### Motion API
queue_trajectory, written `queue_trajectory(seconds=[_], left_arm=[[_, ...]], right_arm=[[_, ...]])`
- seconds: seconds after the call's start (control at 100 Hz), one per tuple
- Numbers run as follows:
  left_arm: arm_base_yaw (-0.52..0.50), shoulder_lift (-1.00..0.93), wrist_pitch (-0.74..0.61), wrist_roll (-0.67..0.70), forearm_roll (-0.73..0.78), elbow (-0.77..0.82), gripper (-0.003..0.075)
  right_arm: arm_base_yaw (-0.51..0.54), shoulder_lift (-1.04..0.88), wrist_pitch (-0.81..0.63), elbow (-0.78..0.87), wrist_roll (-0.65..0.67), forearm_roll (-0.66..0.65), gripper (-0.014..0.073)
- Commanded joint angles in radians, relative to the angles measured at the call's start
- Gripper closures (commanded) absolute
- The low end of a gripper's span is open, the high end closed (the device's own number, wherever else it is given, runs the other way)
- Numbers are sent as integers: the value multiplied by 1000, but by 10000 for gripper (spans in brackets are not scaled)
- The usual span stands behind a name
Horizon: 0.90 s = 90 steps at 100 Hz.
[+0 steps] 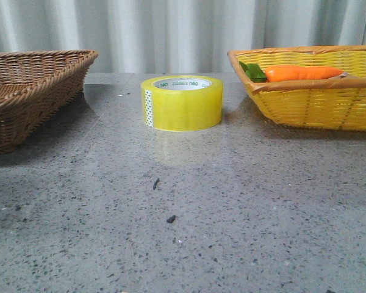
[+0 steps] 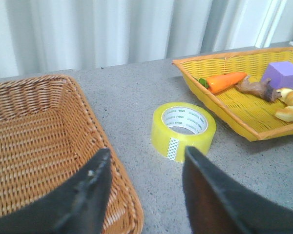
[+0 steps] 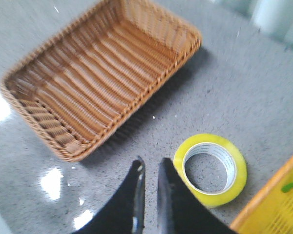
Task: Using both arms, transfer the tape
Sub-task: 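Open the right gripper and withdraw it from the tape roll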
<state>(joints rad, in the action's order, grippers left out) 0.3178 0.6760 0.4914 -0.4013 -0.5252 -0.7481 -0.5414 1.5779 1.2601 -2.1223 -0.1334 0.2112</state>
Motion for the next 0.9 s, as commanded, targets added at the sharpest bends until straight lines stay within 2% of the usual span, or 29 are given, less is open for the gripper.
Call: queue_trajectory(seconds=[0.0,0.23,0.41,0.5,0.55,0.61,0.62,0.67,0.73,0.89], left_arm=[[8,65,-45,-12,-20,-88,543],[36,266,16,-14,-20,-270,722],[70,480,143,-14,-25,-482,731],[70,593,242,-1,-38,-596,634],[70,650,288,21,-40,-669,539],[70,719,340,64,-40,-745,391],[70,726,345,68,-40,-753,391],[70,774,381,78,-40,-805,298],[70,837,415,94,-40,-855,257],[83,950,466,145,-38,-908,259]], right_arm=[[-4,-159,41,30,3,11,650],[-4,-511,-42,325,3,3,650],[-4,-777,-216,643,3,-82,650],[-4,-905,-319,782,3,-93,650],[-4,-963,-360,842,3,-93,650],[-4,-1015,-371,894,3,-93,650],[-4,-1025,-368,899,3,-93,650],[-4,-1049,-346,932,16,-93,650],[-4,-1059,-315,950,45,-93,650],[-4,-1059,-282,957,53,-93,650]])
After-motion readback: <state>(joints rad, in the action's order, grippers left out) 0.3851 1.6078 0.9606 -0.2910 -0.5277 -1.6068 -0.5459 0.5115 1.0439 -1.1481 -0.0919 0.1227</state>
